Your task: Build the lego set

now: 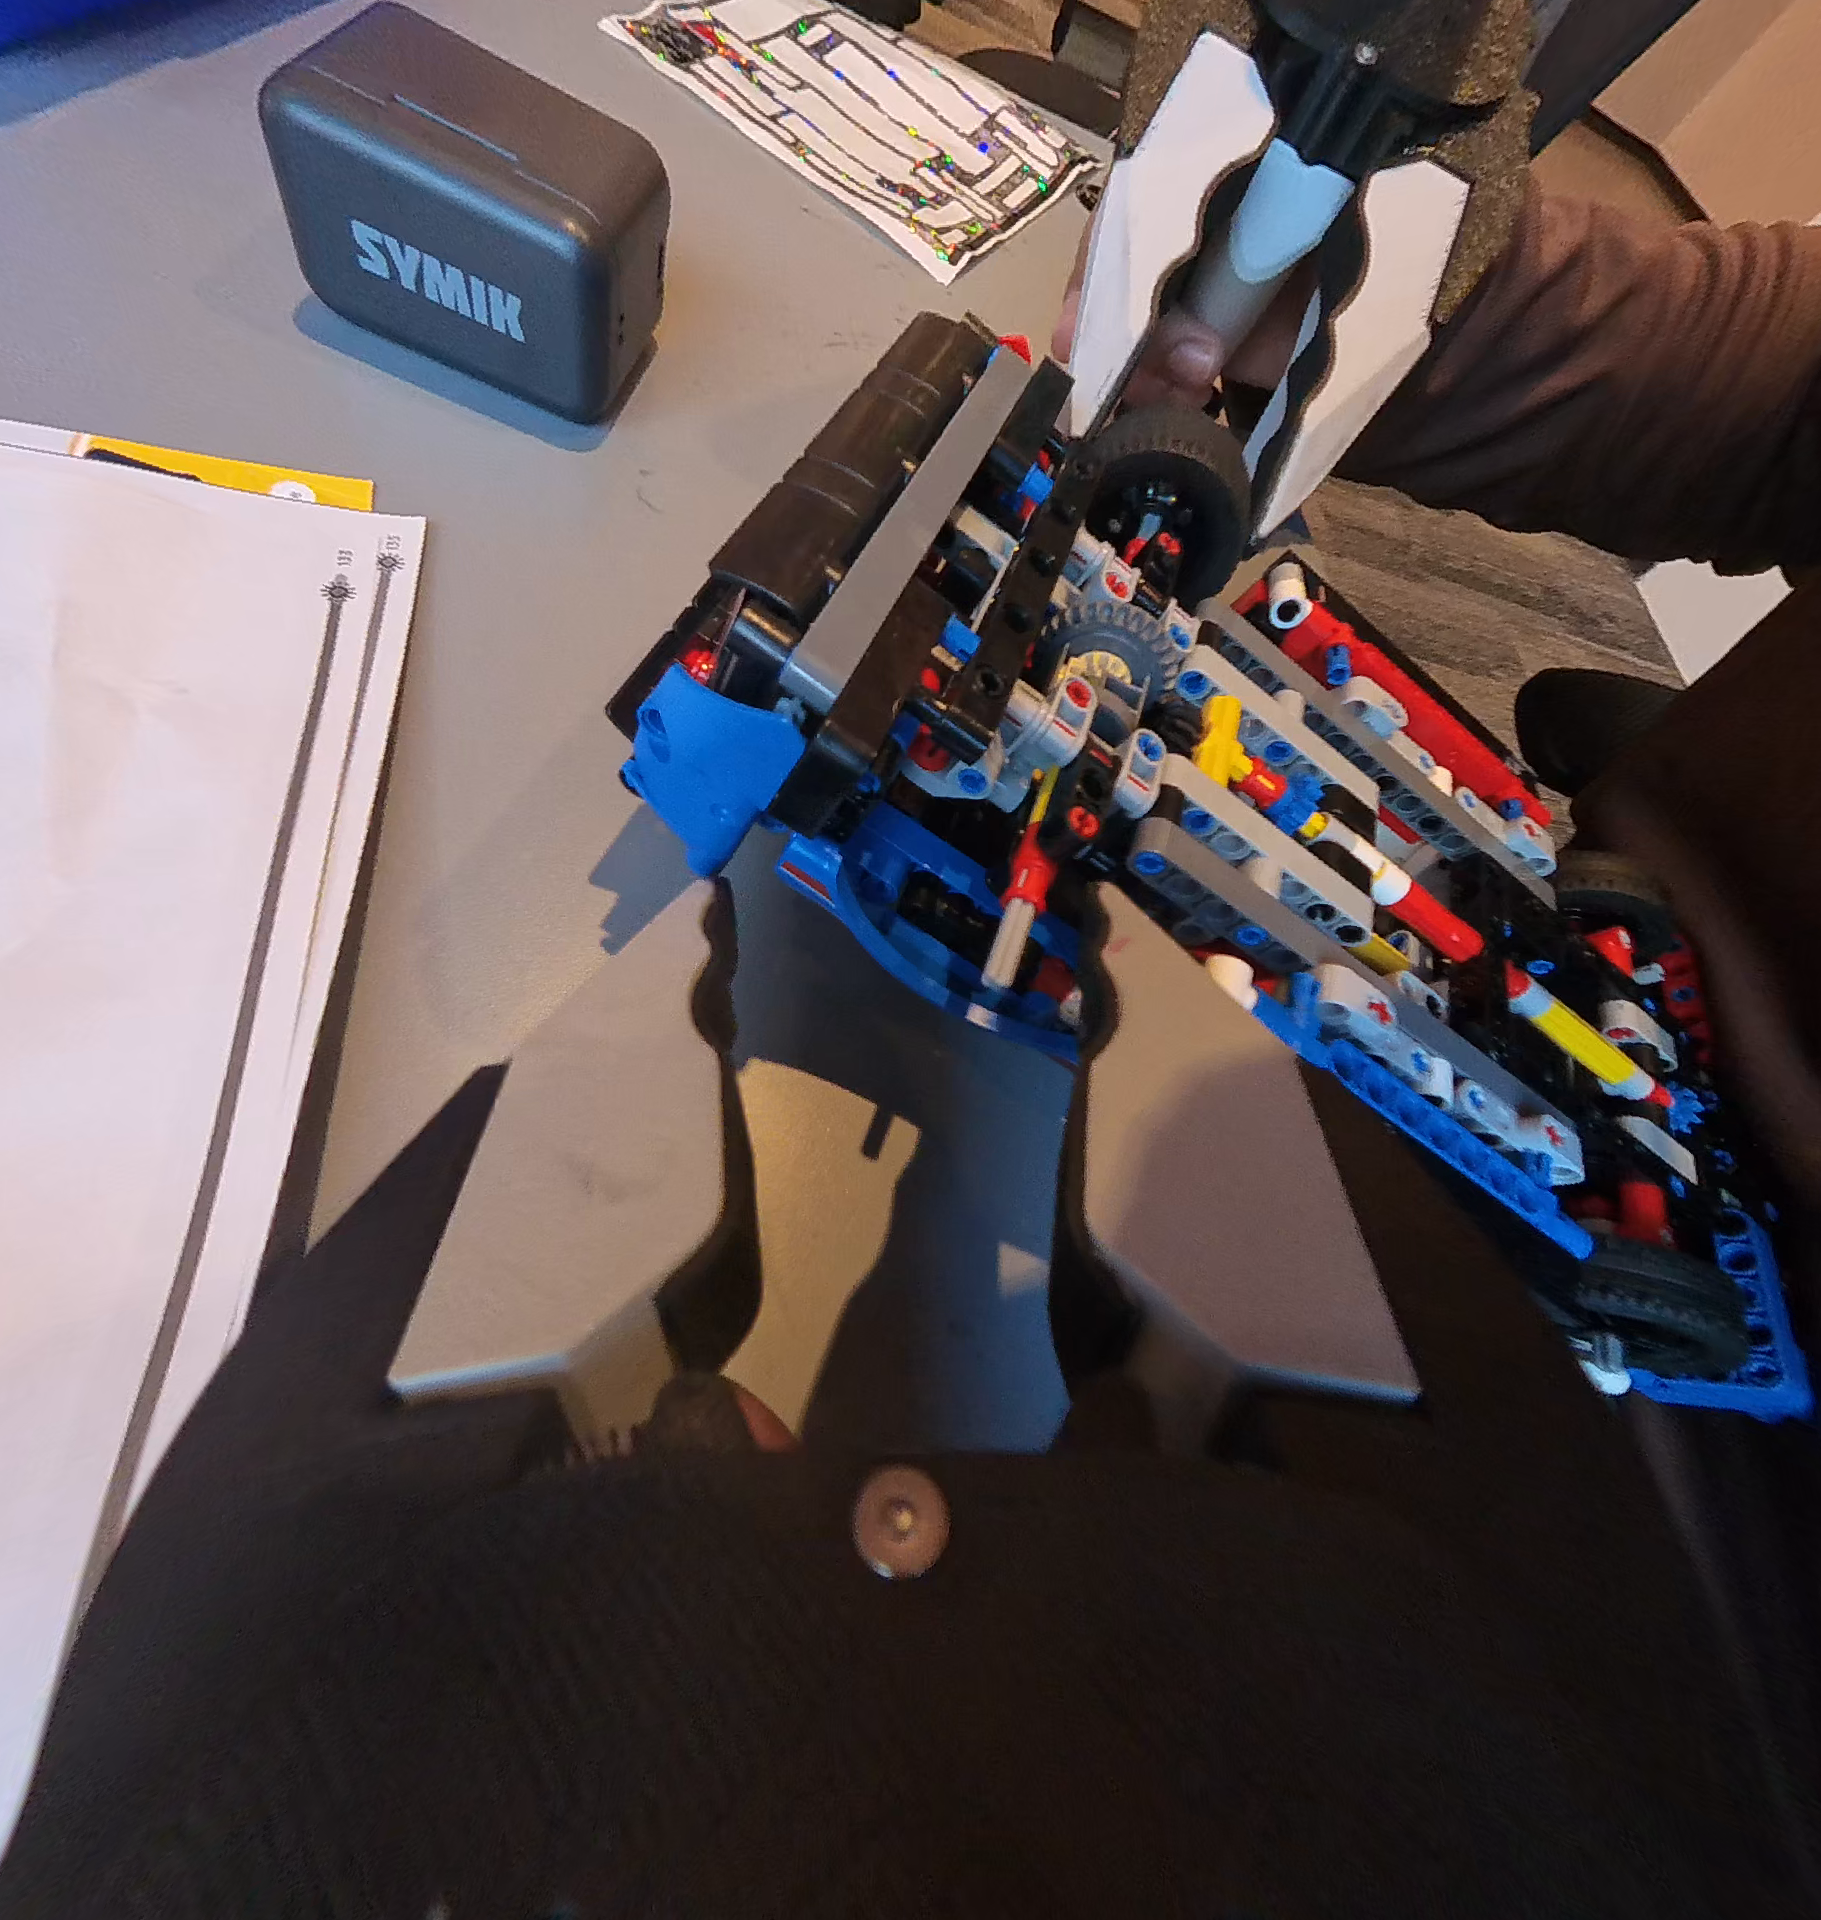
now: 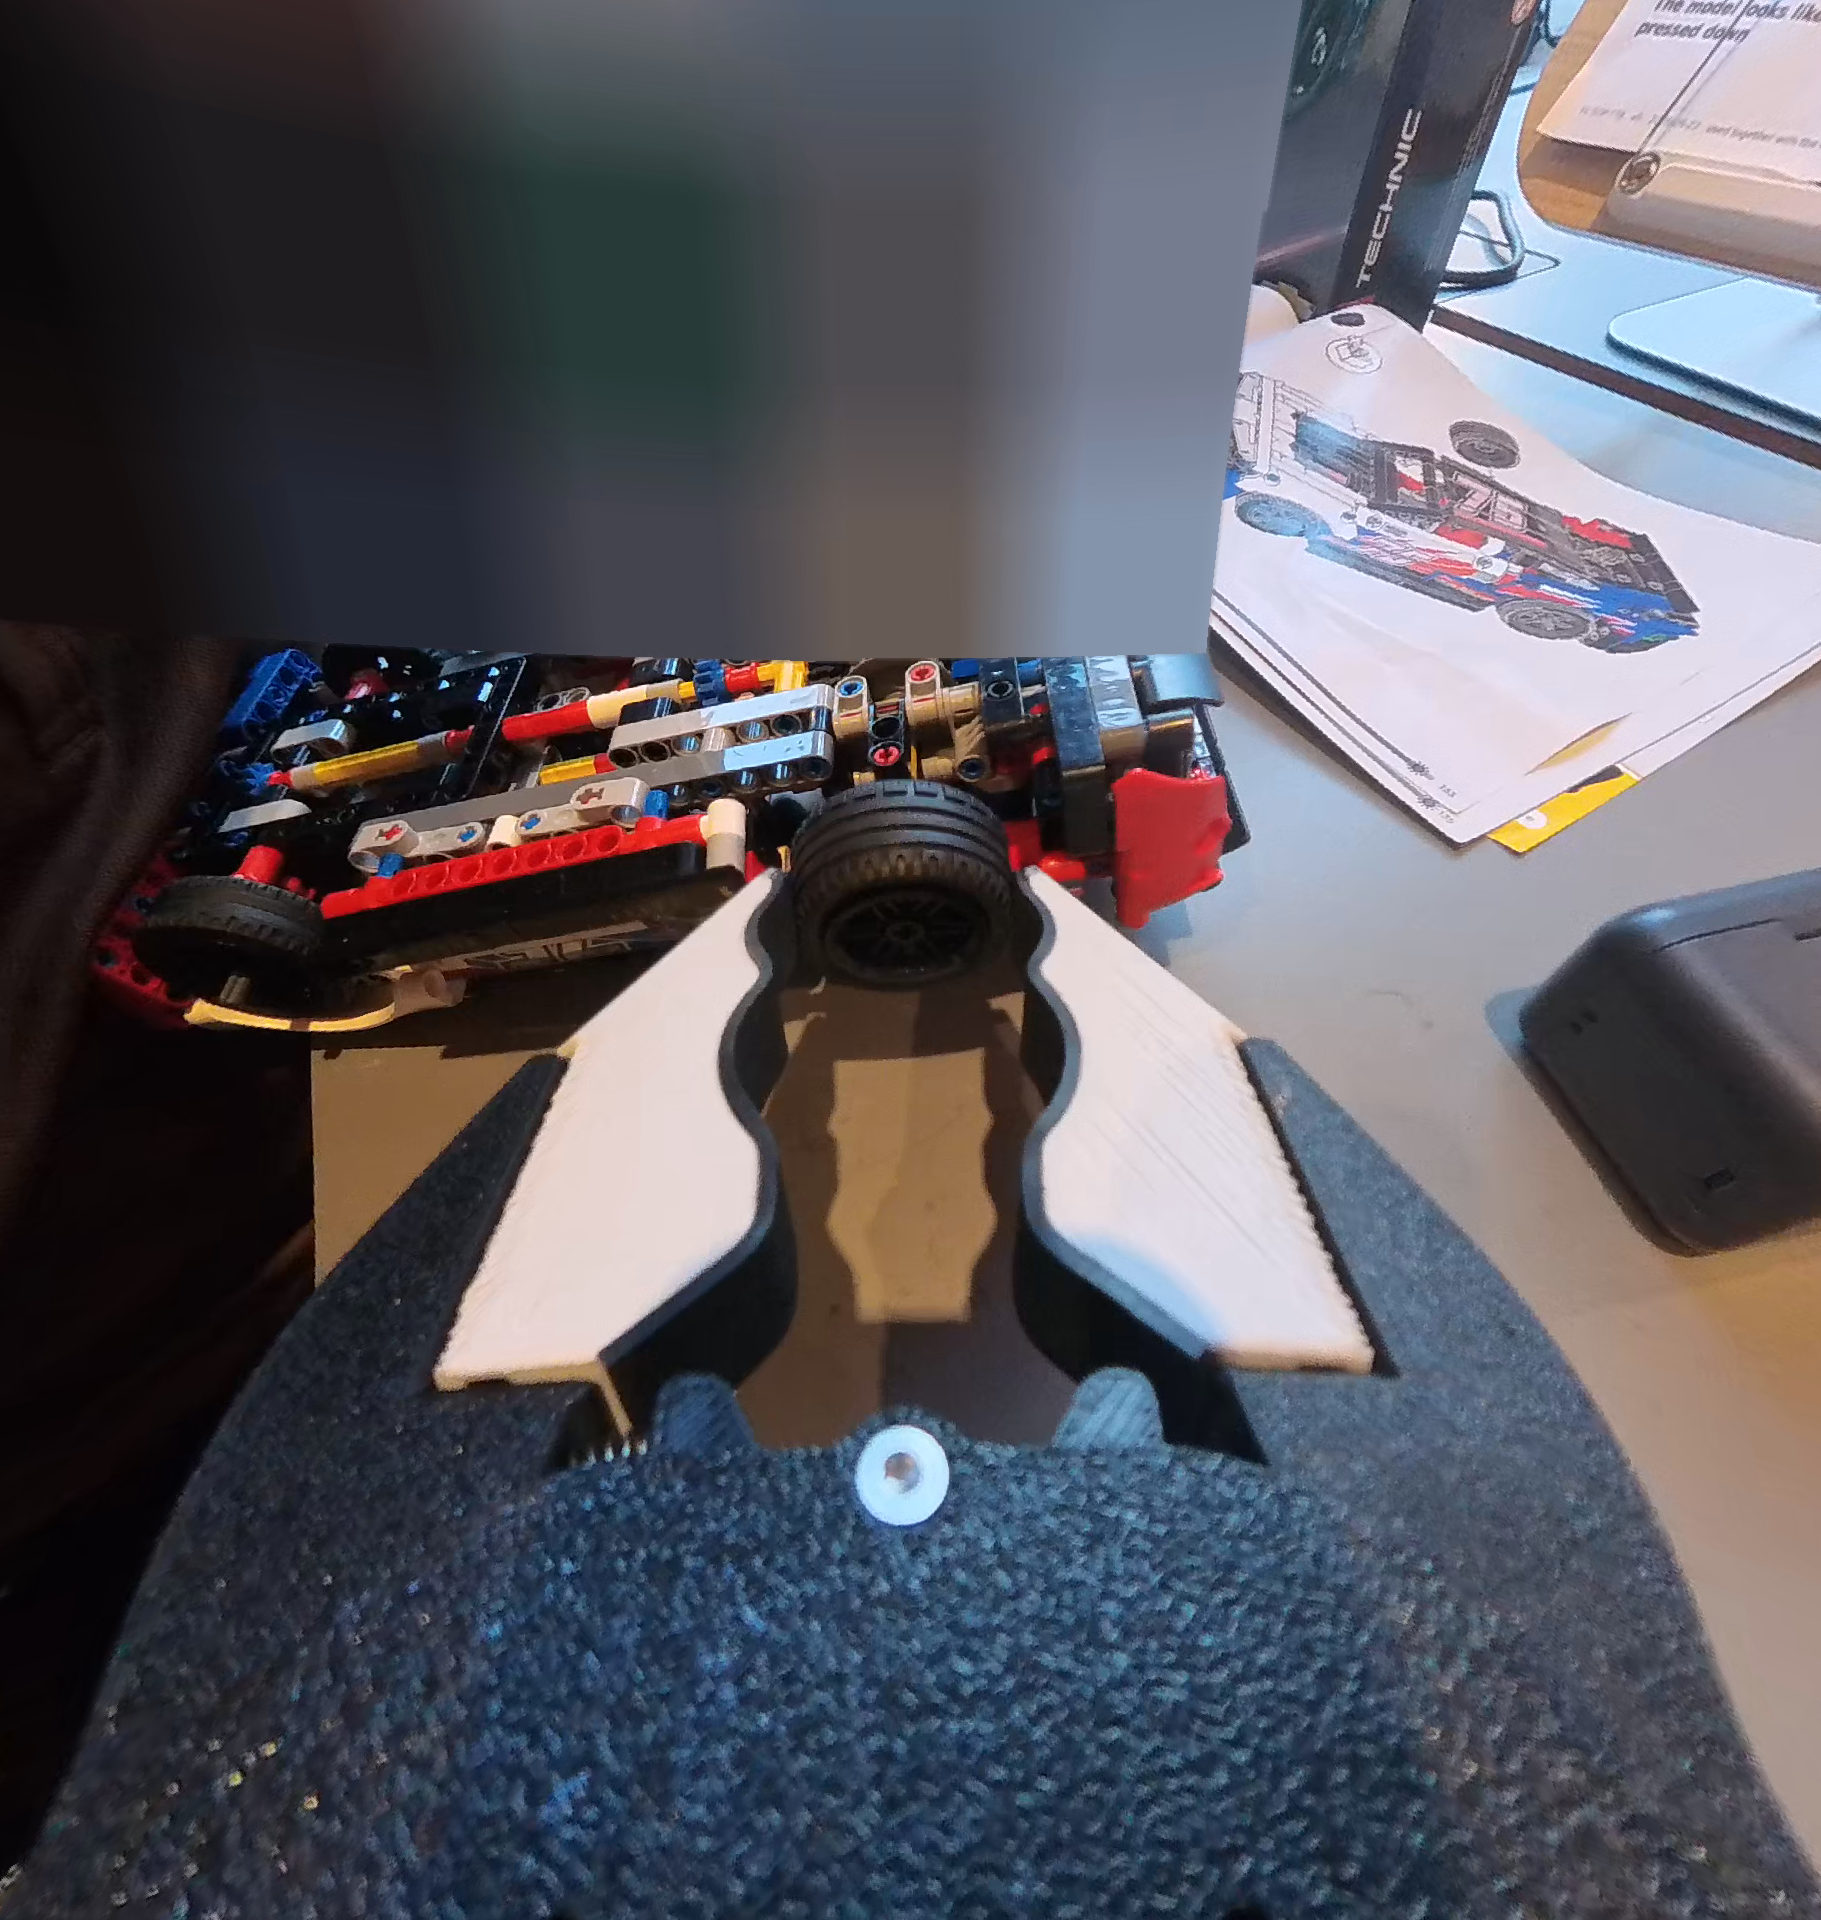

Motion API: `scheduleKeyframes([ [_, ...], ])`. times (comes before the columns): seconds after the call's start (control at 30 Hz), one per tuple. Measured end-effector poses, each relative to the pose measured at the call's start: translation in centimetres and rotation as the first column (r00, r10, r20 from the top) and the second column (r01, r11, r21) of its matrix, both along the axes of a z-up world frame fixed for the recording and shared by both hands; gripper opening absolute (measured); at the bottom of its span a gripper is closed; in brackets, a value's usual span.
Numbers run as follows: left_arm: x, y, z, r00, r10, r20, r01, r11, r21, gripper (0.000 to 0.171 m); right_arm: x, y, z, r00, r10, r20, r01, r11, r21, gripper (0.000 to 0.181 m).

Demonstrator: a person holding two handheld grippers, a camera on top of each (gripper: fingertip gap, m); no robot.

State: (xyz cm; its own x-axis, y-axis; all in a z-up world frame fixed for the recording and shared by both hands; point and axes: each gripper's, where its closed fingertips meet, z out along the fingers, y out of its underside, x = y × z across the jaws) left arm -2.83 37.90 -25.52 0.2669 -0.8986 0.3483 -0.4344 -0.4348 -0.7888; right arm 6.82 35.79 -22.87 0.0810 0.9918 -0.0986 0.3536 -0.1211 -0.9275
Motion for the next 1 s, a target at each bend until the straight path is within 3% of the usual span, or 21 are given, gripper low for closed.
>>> scheduleKeyframes([
  [0.23,0.13,-0.16,0.00,1.000,-0.008,0.010,0.008,1.000,-0.007,0.059,-0.06,0.03,0.05,1.000,-0.006,-0.013,0.006,1.000,-0.003,0.036],
  [0.37,0.19,-0.27,-0.56,1.000,-0.011,-0.020,0.011,1.000,0.017,0.048,-0.13,0.00,0.09,1.000,-0.005,-0.005,0.005,1.000,0.004,0.036],
  [1.0,0.53,-0.39,-0.70,1.000,-0.001,0.006,0.001,0.999,-0.045,0.046,-0.64,0.01,0.68,0.997,-0.022,-0.075,0.022,1.000,-0.004,0.035],
])
